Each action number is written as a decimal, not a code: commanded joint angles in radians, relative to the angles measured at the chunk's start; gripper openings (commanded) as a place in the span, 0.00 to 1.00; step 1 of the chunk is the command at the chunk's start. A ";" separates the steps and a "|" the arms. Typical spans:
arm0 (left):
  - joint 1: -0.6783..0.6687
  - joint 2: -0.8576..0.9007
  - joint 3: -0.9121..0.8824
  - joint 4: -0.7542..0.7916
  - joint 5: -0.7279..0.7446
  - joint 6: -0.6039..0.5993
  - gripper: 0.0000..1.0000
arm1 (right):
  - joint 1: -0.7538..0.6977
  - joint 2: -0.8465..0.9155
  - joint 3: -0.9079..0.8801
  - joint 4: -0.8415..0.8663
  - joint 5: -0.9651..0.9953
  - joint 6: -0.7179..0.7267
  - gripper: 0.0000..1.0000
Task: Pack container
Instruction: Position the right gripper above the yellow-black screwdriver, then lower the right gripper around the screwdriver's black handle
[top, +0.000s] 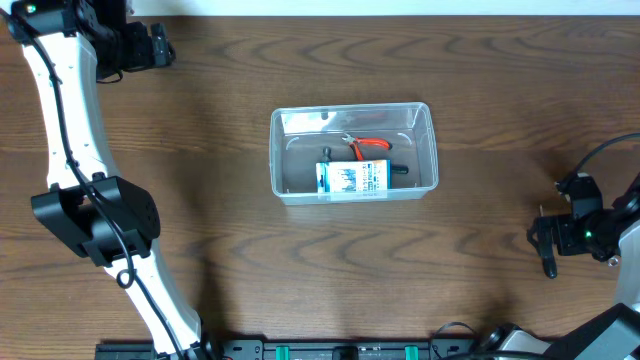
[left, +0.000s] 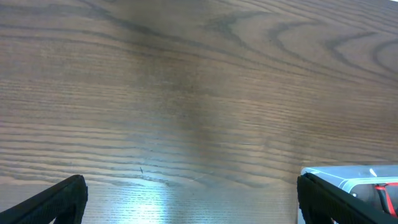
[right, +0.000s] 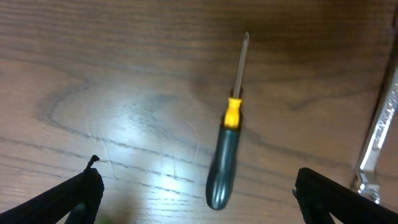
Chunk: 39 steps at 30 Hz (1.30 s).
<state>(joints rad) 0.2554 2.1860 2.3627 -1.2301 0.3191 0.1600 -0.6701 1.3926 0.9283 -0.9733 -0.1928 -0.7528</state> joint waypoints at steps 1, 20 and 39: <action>0.004 -0.005 0.017 -0.003 0.009 -0.001 0.98 | 0.006 0.000 -0.006 0.002 0.076 -0.011 0.99; 0.004 -0.004 0.017 -0.003 0.009 -0.001 0.98 | 0.006 0.045 -0.010 0.013 0.104 -0.014 0.99; 0.004 -0.004 0.017 -0.003 0.009 -0.001 0.98 | 0.006 0.152 -0.044 0.088 0.076 -0.011 0.99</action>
<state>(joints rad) 0.2554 2.1860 2.3623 -1.2301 0.3191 0.1600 -0.6701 1.5368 0.9131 -0.8936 -0.0975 -0.7528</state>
